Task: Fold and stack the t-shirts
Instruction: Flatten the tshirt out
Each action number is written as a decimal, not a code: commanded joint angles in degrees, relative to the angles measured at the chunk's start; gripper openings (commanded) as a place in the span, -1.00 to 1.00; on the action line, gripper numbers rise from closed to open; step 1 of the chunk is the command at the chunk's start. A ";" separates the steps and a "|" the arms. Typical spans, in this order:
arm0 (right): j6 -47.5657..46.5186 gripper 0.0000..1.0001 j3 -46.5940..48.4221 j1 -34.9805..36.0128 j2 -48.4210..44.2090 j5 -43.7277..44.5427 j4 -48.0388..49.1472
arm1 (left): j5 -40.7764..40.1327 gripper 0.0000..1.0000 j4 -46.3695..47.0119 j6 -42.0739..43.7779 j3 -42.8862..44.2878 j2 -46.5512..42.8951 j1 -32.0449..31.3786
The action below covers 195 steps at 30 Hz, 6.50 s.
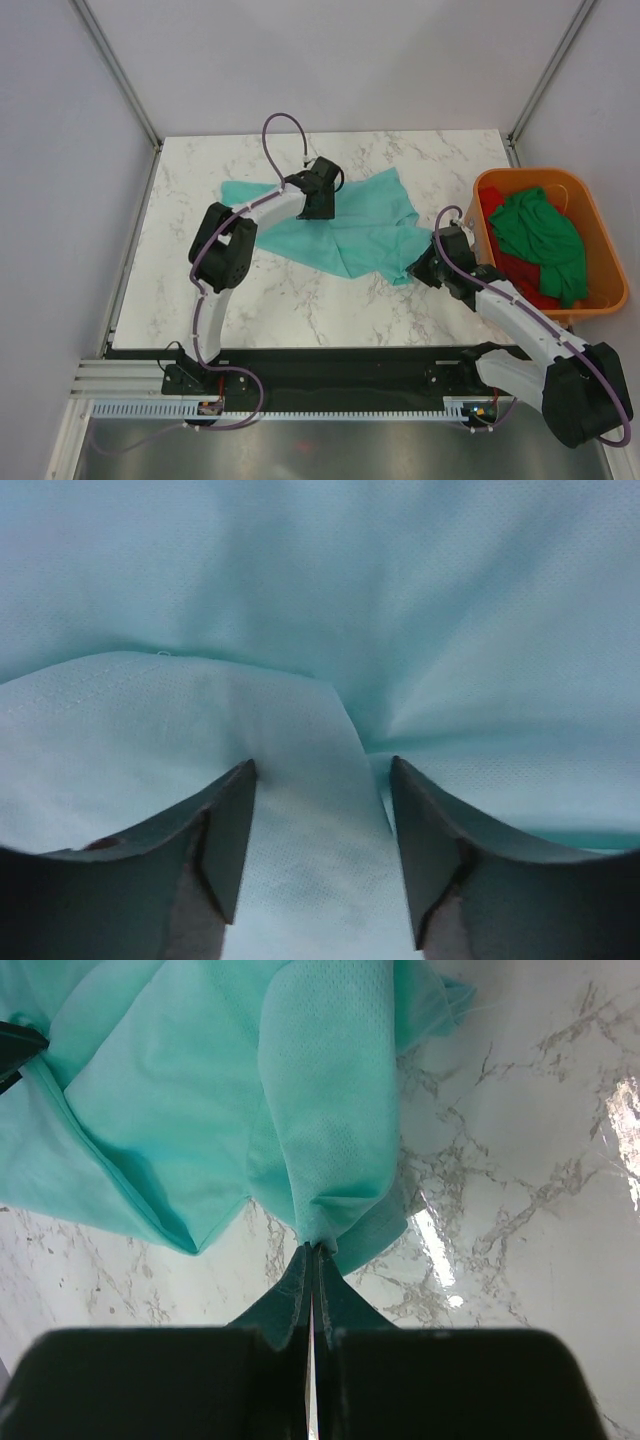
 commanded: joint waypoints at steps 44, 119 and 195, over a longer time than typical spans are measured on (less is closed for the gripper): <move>-6.06 -1.00 3.21 -0.01 -3.87 5.98 -5.71 | 3.81 0.35 -5.25 -0.98 -37.37 -38.30 8.14; -6.15 -1.00 2.07 -0.01 -7.38 5.63 -6.41 | 3.57 0.04 -7.44 -7.46 -50.03 -53.86 14.03; -29.16 -1.00 100.12 -5.81 42.61 13.64 1.41 | 21.21 -0.96 -13.25 -15.18 45.54 -19.05 31.78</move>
